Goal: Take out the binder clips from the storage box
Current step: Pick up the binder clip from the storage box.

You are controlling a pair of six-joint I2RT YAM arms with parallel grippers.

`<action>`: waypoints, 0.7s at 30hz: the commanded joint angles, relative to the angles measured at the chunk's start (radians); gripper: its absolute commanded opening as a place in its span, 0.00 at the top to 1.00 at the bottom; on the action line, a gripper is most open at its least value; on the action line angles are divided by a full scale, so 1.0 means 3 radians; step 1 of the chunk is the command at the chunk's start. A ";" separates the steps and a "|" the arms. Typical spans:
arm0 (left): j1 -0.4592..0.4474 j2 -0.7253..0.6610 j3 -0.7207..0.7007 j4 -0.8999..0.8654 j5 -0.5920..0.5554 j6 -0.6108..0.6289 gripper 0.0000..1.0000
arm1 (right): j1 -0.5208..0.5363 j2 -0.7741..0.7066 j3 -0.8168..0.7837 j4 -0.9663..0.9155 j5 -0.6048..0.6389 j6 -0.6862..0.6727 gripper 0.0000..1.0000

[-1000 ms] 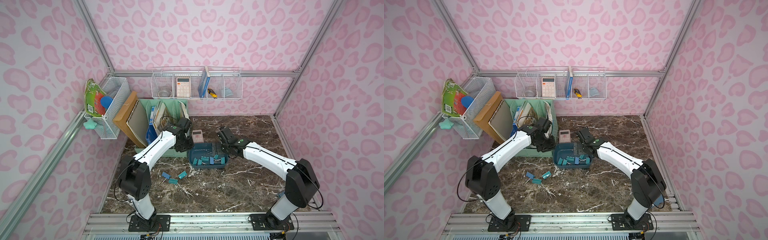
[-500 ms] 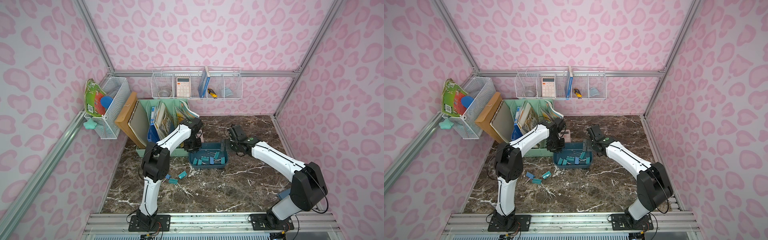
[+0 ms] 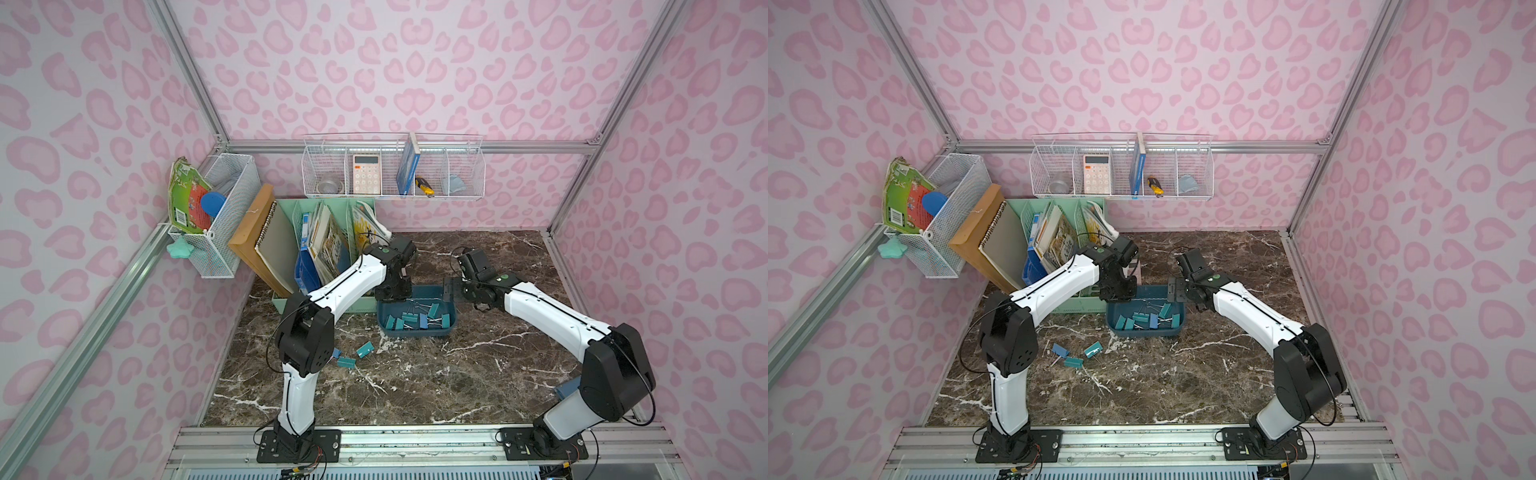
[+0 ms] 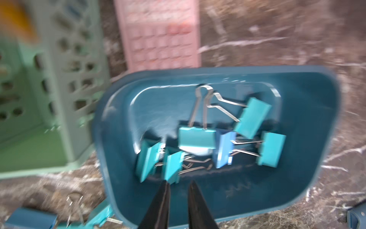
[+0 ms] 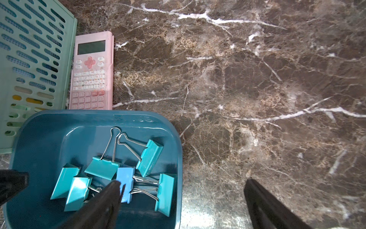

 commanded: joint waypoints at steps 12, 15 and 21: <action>-0.0038 0.0442 0.0270 0.0229 -0.0050 0.0312 0.77 | 0.0001 -0.0105 -0.0076 0.0033 0.0014 0.0010 0.01; -0.0019 0.0545 0.0326 0.0217 0.0007 0.0322 0.78 | 0.0000 -0.0113 -0.0070 0.0012 0.0018 0.0017 0.00; -0.0017 0.0577 0.0222 0.0210 0.0170 0.0345 0.78 | -0.0006 -0.0104 -0.0060 -0.0019 0.0049 0.0011 0.00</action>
